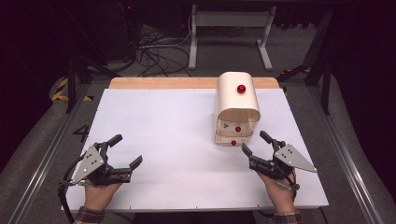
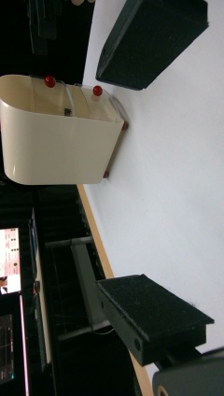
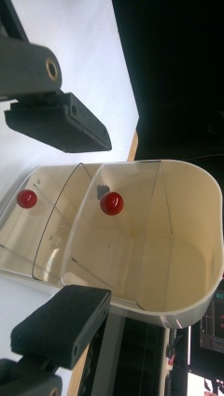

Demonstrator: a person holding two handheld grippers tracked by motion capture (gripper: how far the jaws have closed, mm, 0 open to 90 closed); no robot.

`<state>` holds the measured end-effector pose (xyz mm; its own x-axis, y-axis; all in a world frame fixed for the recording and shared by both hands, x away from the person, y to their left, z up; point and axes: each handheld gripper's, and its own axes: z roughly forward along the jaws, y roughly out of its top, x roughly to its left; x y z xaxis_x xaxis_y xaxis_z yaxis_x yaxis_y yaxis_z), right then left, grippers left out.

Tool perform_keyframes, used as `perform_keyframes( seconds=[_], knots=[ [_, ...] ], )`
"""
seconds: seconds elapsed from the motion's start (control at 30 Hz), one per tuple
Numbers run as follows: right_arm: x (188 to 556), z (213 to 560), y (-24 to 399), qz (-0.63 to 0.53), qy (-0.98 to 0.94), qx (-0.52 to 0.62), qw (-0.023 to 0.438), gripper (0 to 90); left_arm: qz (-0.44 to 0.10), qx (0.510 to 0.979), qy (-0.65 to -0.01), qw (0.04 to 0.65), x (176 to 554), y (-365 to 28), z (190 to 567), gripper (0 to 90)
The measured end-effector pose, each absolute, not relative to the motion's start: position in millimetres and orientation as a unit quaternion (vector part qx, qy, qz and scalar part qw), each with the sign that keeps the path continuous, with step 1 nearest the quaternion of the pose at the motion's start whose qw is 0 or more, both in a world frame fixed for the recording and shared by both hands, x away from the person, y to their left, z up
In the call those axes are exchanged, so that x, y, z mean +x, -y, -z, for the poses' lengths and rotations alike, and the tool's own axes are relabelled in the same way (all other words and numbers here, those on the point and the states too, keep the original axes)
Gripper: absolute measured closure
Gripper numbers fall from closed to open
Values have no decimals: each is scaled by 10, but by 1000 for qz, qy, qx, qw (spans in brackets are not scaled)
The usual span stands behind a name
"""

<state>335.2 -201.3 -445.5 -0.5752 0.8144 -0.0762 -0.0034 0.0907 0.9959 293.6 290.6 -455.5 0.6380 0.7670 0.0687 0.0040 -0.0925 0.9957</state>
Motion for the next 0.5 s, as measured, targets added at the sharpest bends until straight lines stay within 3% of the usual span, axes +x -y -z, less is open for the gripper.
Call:
perform_keyframes(
  seconds=[0.5],
  knots=[
    [3333, 4421, 2095, -609, -648, 305, 341, 190, -312, 668, -287, 611, 2927, -2908, 4550, 42]
  ],
)
